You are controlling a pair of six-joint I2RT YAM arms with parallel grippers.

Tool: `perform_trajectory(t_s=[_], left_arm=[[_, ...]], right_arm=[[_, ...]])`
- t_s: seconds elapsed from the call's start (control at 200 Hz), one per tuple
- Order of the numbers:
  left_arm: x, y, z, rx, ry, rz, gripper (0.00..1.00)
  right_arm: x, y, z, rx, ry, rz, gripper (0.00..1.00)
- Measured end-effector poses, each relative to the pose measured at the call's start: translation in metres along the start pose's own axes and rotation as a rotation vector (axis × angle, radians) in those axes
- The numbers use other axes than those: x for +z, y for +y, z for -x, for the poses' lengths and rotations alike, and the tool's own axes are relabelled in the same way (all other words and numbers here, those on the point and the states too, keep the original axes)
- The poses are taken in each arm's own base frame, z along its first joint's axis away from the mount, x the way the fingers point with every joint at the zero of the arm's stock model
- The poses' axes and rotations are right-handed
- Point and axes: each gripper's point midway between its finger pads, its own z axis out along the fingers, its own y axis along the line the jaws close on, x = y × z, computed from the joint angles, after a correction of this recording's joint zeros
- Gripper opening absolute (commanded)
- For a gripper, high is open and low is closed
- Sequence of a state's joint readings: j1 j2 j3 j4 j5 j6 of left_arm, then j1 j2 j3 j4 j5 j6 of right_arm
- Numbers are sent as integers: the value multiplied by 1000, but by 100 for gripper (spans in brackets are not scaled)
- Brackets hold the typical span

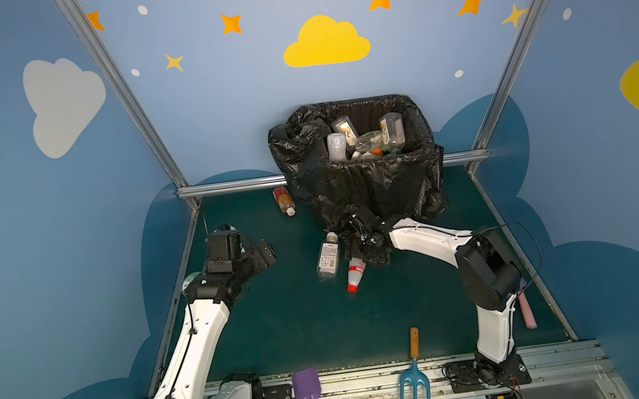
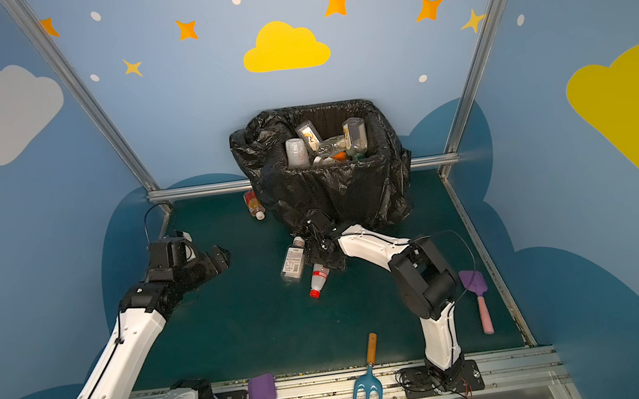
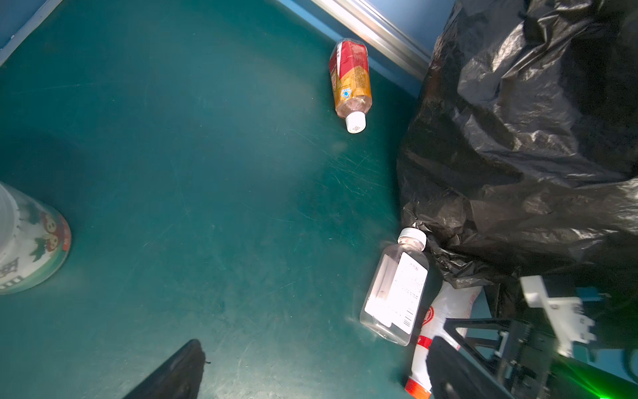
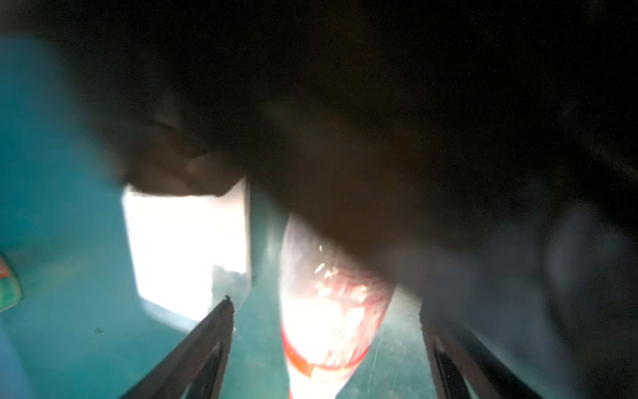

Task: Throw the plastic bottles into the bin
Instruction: 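Withdraw the left gripper while the right reaches to the red-white bottle near the bin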

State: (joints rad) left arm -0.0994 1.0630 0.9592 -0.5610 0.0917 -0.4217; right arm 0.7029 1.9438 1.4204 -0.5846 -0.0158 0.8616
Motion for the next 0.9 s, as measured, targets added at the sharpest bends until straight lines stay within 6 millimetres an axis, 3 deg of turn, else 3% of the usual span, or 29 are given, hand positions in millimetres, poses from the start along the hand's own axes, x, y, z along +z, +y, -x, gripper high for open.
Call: perform_trajectory(t_s=[0.365, 0.656, 0.896], left_arm=[[-1, 5, 4, 5, -2, 14, 100], [-1, 7, 3, 0, 3, 22, 100], [-5, 7, 4, -21, -7, 18, 100]], right_arm=[[14, -6, -4, 20, 26, -27, 79], [26, -11, -11, 19, 61, -44, 56], [17, -11, -19, -6, 82, -21, 52]])
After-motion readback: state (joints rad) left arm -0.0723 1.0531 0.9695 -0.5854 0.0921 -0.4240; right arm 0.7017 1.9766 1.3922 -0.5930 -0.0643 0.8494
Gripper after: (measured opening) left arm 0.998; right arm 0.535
